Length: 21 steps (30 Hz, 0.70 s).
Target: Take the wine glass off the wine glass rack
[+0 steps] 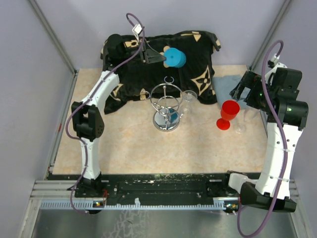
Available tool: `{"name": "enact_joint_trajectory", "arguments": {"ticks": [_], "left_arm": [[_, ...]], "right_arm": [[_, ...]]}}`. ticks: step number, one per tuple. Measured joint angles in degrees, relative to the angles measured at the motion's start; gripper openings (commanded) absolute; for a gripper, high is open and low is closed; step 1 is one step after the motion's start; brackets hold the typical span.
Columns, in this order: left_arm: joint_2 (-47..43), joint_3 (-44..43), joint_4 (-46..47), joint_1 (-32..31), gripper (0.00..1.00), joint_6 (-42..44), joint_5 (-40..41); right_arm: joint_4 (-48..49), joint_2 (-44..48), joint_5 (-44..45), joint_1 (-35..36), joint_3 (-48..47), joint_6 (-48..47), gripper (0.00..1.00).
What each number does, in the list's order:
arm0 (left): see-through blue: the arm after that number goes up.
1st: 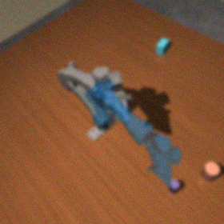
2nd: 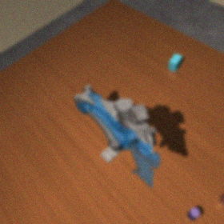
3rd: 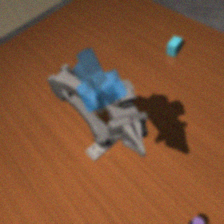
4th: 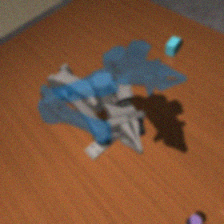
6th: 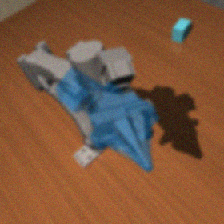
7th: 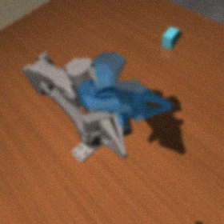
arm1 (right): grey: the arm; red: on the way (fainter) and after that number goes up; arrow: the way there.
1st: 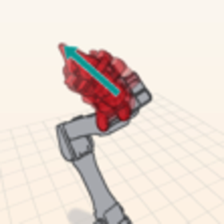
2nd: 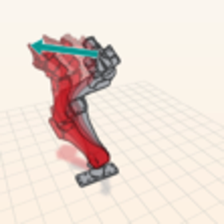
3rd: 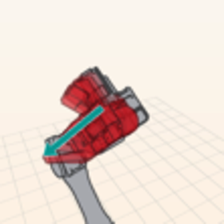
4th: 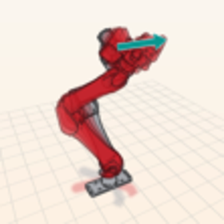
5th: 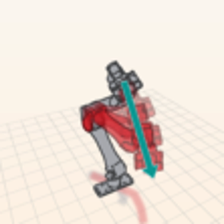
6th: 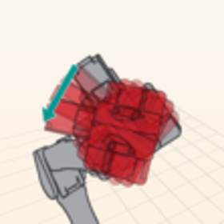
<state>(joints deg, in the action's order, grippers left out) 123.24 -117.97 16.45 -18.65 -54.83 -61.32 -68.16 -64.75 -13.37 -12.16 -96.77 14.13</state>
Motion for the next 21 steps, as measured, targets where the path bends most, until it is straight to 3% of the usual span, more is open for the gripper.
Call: {"name": "enact_joint_trajectory", "arguments": {"ticks": [9, 21], "left_arm": [[-2.0, 0.7, 6.7, -0.4, 0.0, 15.1, -3.2], [-25.5, 14.7, -1.2, -6.0, 0.0, 57.3, -4.3]], "right_arm": [[3.8, -0.1, -6.7, 0.0, -1.0, 2.1, 0.98], [8.6, -7.4, -15.2, 0.0, -18.1, 7.7, 0.98]]}}
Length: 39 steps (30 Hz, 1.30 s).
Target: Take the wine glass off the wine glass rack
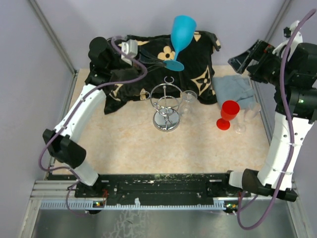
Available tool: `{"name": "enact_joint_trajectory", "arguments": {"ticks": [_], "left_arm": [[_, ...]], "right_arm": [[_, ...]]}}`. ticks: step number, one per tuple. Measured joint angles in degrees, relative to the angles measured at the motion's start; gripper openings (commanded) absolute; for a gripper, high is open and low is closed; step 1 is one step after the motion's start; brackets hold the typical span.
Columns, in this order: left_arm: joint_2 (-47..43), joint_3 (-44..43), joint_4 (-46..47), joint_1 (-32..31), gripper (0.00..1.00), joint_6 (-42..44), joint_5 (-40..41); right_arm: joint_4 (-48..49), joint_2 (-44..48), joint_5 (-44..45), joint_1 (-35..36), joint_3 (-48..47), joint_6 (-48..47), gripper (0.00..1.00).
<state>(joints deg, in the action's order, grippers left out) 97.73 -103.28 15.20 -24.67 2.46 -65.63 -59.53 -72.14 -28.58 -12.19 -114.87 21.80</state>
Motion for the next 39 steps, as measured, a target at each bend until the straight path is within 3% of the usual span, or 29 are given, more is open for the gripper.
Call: {"name": "enact_joint_trajectory", "arguments": {"ticks": [6, 12, 18, 23, 30, 39], "left_arm": [[-10.3, 9.0, -9.5, -5.9, 0.0, 24.8, 1.6], [-20.1, 23.2, -17.0, -12.6, 0.0, 44.0, 4.3], [-25.2, 30.8, -20.7, -16.0, 0.0, 55.4, 6.3], [-27.0, 34.6, -24.7, -18.4, 0.0, 65.8, 7.4], [-26.2, 35.6, -31.3, -20.1, 0.0, 81.0, 9.4], [-22.0, 35.4, -36.3, -21.5, 0.0, 91.3, 11.0]], "right_arm": [[0.2, -4.7, -5.4, 0.0, -9.9, 2.3, 0.97], [-0.5, -4.6, -9.1, 0.0, -13.0, 3.1, 0.95], [-3.1, -3.2, -13.1, 0.0, -13.0, 3.6, 0.86], [-4.3, 1.4, -15.3, 0.3, -7.2, 3.9, 0.83], [-8.3, 4.6, -15.5, 2.8, -4.6, 3.2, 0.8], [-15.4, 7.9, -13.0, 6.8, 2.3, 0.7, 0.73]]}}
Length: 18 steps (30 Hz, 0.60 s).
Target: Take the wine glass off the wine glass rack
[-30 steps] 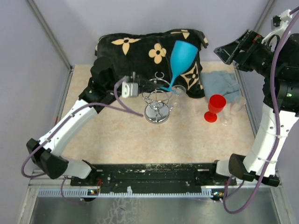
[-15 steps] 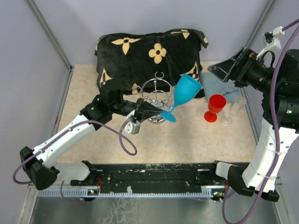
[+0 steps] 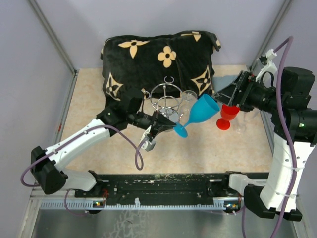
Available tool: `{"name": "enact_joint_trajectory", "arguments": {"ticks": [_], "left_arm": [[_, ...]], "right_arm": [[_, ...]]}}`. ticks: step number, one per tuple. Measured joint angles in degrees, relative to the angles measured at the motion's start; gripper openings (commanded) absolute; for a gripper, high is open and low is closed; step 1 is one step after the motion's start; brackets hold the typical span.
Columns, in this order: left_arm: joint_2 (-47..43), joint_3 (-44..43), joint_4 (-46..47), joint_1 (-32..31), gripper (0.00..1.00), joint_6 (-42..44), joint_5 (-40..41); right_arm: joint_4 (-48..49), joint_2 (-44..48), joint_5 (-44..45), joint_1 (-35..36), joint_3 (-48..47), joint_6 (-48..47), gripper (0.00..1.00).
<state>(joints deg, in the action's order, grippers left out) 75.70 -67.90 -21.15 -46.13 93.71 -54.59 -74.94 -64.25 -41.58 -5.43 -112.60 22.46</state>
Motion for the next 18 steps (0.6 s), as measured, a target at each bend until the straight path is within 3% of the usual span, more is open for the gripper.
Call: {"name": "enact_joint_trajectory", "arguments": {"ticks": [18], "left_arm": [[4.4, -3.0, -2.5, -1.1, 0.0, 7.0, 0.7]], "right_arm": [[-5.2, -2.2, 8.3, 11.4, 7.6, -3.4, 0.7]]}}
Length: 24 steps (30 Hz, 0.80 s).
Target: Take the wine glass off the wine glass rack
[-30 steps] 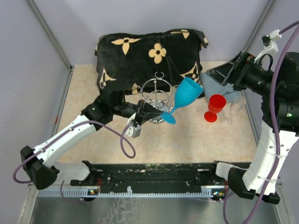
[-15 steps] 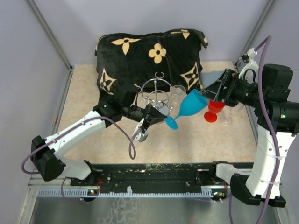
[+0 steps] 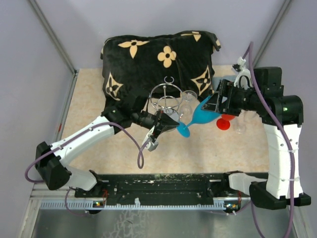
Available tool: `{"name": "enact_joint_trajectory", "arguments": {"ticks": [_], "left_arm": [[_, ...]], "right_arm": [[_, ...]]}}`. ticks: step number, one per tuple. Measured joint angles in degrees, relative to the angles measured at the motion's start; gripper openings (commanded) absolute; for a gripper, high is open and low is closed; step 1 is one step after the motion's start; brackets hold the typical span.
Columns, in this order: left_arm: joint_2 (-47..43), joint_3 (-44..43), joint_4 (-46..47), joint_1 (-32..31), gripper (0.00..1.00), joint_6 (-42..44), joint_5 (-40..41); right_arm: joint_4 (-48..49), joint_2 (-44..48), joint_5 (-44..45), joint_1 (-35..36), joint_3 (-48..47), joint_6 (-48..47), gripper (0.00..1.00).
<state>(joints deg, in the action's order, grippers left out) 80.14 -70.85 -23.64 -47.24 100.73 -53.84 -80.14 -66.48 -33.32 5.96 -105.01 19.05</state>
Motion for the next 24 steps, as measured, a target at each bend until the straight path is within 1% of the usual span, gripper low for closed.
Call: {"name": "enact_joint_trajectory", "arguments": {"ticks": [2, 3, 4, 5, 6, 7, 8, 9, 10, 11, 12, 15, 18, 21, 23, 24], "left_arm": [[0.0, 0.0, 0.0, 0.0, 0.0, 0.7, 0.0], [0.0, 0.0, 0.0, 0.0, 0.0, 1.0, 0.0], [0.0, 0.0, 0.0, 0.0, 0.0, 1.3, 0.1], [0.0, 0.0, 0.0, 0.0, 0.0, 1.7, 0.1], [0.0, 0.0, 0.0, -0.1, 0.0, 2.0, 0.1], [0.0, 0.0, 0.0, -0.2, 0.0, 2.4, 0.2], [0.0, 0.0, 0.0, -0.3, 0.14, 2.7, 0.3], [0.0, 0.1, 0.3, -0.3, 0.36, 3.1, 0.4], [0.0, 0.5, 0.8, -0.3, 0.59, 3.1, 0.9], [0.0, 1.4, 2.1, -0.3, 0.89, 3.7, 0.9], [-0.2, 2.6, 4.1, -0.4, 0.99, 4.0, 1.1], [-1.9, 9.2, 13.7, -0.4, 1.0, 2.4, 1.9], [-3.6, 15.3, 23.9, -0.6, 1.0, -2.2, 2.8], [-4.7, 18.4, 33.8, -0.7, 1.0, -9.5, 4.8], [-5.4, 19.2, 39.8, -0.7, 1.0, -13.8, 6.6], [-5.7, 19.3, 43.0, -0.8, 1.0, -16.2, 7.7]], "right_arm": [[0.2, -0.8, 1.1, 1.9, 0.0, 0.0, 0.7], [0.3, -1.3, 2.0, 3.7, 0.0, 0.0, 0.67], [0.4, -1.4, 2.2, 4.0, 0.0, 0.0, 0.62], [0.5, -1.9, 3.0, 5.7, 0.0, 0.0, 0.54], [0.5, -2.2, 3.5, 6.7, 0.0, 0.0, 0.4], [0.5, -2.6, 4.0, 7.9, 0.0, -0.1, 0.17], [0.6, -3.0, 4.5, 9.1, 0.0, -0.2, 0.0], [0.7, -3.4, 4.9, 10.2, 0.0, -0.1, 0.0], [0.8, -3.7, 4.6, 10.9, 0.0, -0.1, 0.0], [1.1, -3.9, 4.7, 11.3, 0.0, 0.2, 0.0], [1.0, -4.0, 5.1, 11.6, 0.0, 0.1, 0.0], [0.8, -4.1, 6.4, 11.7, -0.3, 0.2, 0.0], [-0.6, -5.4, 8.6, 11.7, -5.2, 0.5, 0.0], [-2.2, -8.5, 12.7, 11.7, -16.9, 0.6, 0.0], [-3.3, -10.9, 17.4, 11.6, -26.2, 0.5, 0.0], [-3.0, -11.3, 19.8, 11.6, -28.8, 0.5, 0.0]]}}
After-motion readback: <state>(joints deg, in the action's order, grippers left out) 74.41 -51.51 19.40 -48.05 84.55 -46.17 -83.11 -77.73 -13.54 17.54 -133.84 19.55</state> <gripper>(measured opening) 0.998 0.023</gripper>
